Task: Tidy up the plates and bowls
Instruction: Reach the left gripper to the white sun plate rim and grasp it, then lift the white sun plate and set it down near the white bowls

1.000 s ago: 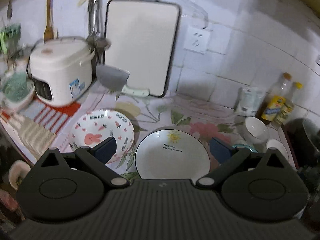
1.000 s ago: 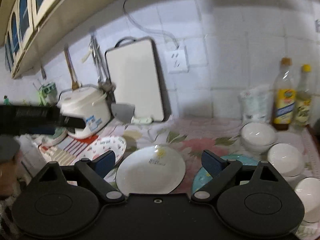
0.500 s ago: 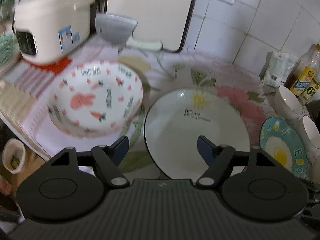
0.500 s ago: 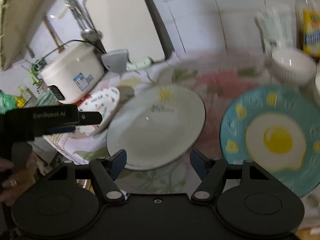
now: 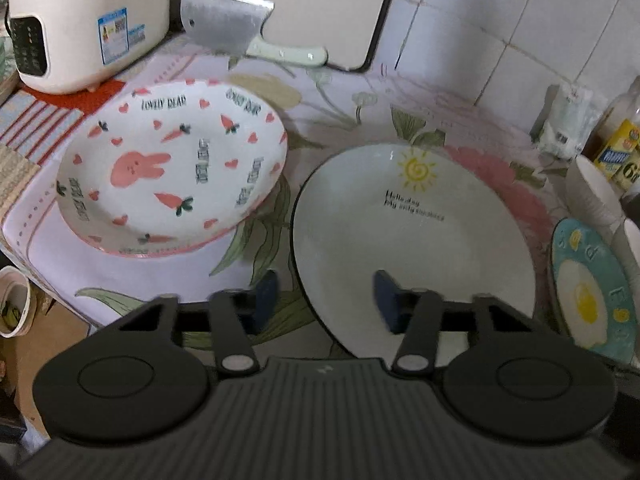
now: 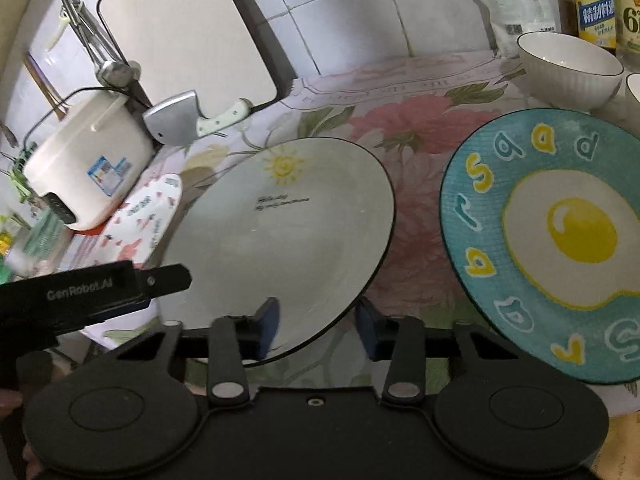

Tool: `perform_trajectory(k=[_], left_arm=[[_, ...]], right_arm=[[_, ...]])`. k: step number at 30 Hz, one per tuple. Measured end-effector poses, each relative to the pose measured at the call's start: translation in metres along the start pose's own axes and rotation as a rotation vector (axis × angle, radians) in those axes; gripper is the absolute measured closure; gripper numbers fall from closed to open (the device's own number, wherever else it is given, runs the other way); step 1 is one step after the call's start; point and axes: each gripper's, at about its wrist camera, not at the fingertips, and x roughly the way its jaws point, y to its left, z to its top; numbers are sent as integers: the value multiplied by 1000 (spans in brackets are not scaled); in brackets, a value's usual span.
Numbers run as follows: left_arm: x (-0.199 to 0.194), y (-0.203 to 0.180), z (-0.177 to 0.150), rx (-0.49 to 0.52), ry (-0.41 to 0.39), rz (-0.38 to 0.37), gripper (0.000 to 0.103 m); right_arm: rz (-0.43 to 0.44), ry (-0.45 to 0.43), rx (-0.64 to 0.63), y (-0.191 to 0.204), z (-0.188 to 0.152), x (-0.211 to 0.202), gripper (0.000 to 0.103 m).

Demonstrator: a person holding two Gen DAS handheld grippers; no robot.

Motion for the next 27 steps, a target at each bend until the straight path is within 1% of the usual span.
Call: perform_trajectory(k=[1,2,3,5,6,11,14,17,19,23,27], left_arm=[[4,2,-1,-7,21,-12,77],[7,3,-2,-26,43,-9,80],[11,7,-3,-53,67,-29,86],[12,11,-7,-106,66,-63,86],[12,12,-9,-117,64,-72,86],[13,12,-12,-140,51,-77,86],[12,5,-13,-113,37,-55,85],[6,-6,-15,-30,6,-17,85],[1,-12,-16,3,-6,-2,84],[-6,-18,-12,17,-11,-15,84],[-13,-23,-2,24,-44,-43,84]], right_arm=[[-2,-6,3,-2,0,0,74],[7,-5,11,-4,0,0,74],[10,-6,1,-4,0,0,74],[7,-9,-28,-3,-1,0,73],[11,-11,-25,-4,-1,0,73],[45,-21,-26,-10,0,4,71],[42,-29,-37,-8,1,5,72],[20,-35,-62,-4,2,3,72],[34,-39,-46,-7,3,0,72],[42,-55,-40,-12,8,-8,72],[51,-90,-49,-11,20,-19,72]])
